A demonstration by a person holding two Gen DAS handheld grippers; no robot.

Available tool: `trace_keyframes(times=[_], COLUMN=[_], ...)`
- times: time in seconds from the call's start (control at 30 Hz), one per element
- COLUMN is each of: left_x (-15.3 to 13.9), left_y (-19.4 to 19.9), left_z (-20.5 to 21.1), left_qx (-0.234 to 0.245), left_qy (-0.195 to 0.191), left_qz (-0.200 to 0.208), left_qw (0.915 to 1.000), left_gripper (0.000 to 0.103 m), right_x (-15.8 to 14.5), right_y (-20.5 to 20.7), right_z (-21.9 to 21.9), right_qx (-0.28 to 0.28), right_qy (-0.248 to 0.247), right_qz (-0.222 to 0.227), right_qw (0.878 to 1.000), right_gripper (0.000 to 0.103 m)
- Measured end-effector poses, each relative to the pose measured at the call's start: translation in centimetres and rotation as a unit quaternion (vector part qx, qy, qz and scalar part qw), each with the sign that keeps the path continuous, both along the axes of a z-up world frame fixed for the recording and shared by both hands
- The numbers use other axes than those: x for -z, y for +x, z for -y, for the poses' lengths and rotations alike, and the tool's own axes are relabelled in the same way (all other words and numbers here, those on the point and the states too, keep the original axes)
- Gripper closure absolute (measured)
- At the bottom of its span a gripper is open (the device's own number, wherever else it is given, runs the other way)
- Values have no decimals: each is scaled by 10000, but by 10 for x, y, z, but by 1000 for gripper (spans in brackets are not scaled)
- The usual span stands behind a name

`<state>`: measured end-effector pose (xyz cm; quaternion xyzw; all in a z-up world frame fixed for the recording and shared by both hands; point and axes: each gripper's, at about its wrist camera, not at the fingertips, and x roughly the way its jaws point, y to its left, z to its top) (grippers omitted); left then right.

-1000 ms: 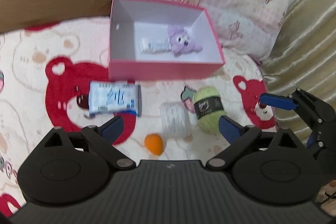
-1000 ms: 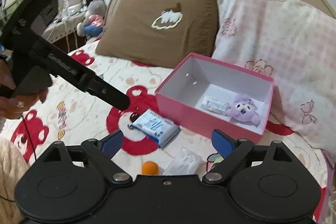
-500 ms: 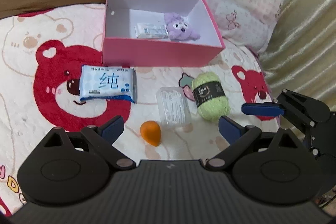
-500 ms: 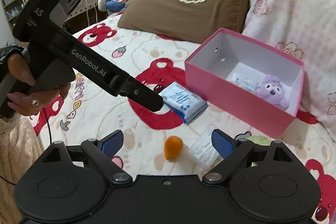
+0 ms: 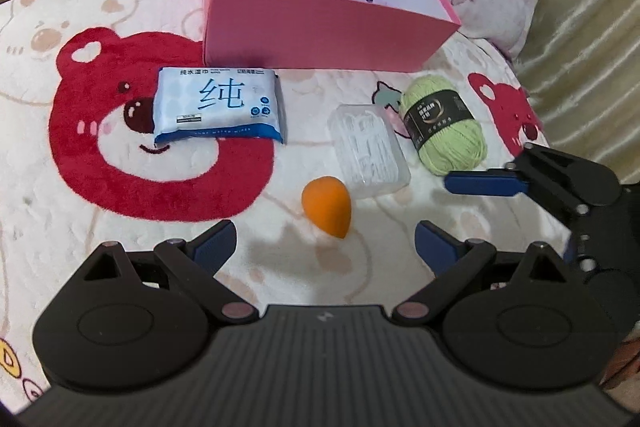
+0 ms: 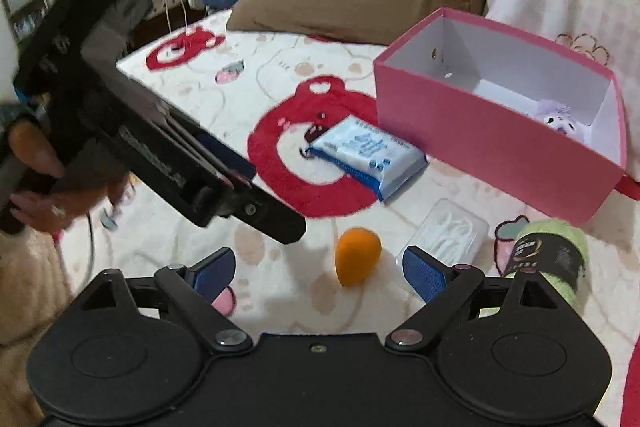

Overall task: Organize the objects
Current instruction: 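Lower the left tool onto the orange makeup sponge and close on it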

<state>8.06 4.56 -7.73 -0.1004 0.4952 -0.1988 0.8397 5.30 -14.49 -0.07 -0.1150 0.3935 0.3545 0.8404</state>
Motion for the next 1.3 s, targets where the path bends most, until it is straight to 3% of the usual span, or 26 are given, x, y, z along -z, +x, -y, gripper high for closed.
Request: trace_keyframes(times=[0.17, 0.3, 0.53, 0.83, 1.03, 1.13, 1.3], left_x=[6, 12, 24, 52, 60, 62, 66], left_y=[-8, -8, -1, 1, 5, 5, 4], left_z=[12, 16, 21, 30, 26, 23, 24], left_qx=[107, 183, -201, -380, -540, -518, -486], left_qy=[36, 0, -111, 209, 198, 45, -161], left_qz=[276, 315, 436, 547, 520, 584, 652], left_qw=[9996, 9993, 9988, 9976, 9970, 9969, 9966], left_gripper=[7, 8, 8, 10, 17, 27, 39], right_x=[24, 32, 54, 75, 82, 85, 86], right_y=[-4, -9, 0, 12, 17, 19, 17], right_z=[-10, -11, -13, -14, -13, -14, -19], right_qx=[20, 174, 248, 574, 648, 641, 552], right_qy=[-265, -228, -346, -245, -361, -333, -261], right_qz=[320, 886, 765, 385, 191, 99, 61], right_qw=[9991, 9957, 9962, 9973, 9971, 9973, 9981], right_gripper=[11, 11, 11, 11, 17, 17, 26])
